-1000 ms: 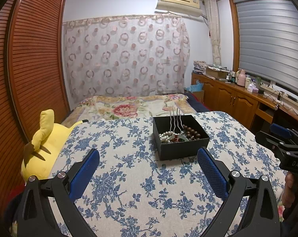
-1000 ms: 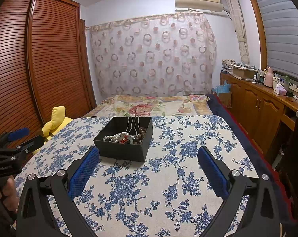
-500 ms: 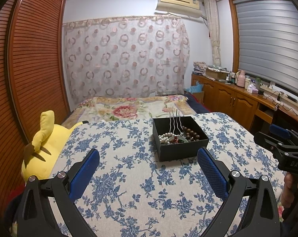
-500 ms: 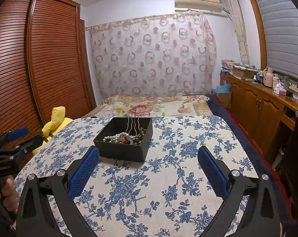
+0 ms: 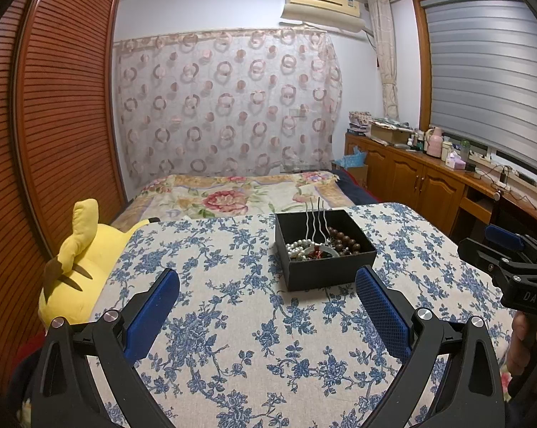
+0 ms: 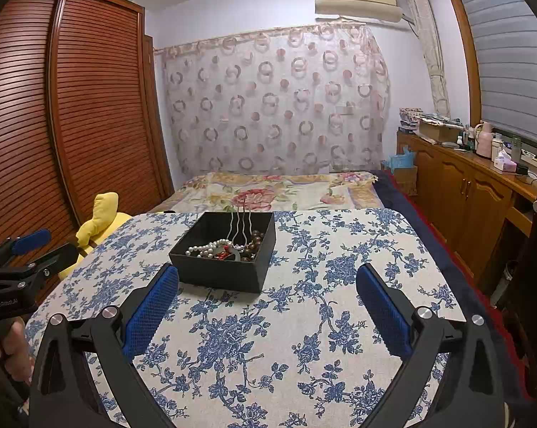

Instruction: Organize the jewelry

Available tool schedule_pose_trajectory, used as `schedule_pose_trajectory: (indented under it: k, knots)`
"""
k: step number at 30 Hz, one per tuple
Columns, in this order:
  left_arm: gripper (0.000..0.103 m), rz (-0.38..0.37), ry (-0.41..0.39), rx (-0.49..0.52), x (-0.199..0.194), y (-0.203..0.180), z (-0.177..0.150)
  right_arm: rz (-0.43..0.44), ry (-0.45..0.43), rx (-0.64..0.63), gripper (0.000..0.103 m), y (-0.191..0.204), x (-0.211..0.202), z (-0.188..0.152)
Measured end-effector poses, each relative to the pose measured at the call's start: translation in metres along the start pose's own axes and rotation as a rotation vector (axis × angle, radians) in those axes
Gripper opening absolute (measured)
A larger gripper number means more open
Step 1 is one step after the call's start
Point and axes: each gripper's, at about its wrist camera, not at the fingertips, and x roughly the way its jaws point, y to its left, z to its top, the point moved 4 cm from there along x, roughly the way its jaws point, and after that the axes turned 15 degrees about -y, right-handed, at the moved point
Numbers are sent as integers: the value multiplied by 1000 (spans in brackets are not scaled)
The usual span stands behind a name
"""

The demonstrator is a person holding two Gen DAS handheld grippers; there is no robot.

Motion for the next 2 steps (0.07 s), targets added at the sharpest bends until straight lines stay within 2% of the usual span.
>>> schedule_pose_trajectory:
  k: [2]
  knots:
    - [95,-2,-1,3,0,0,0,0,0,0,101,0,0,0]
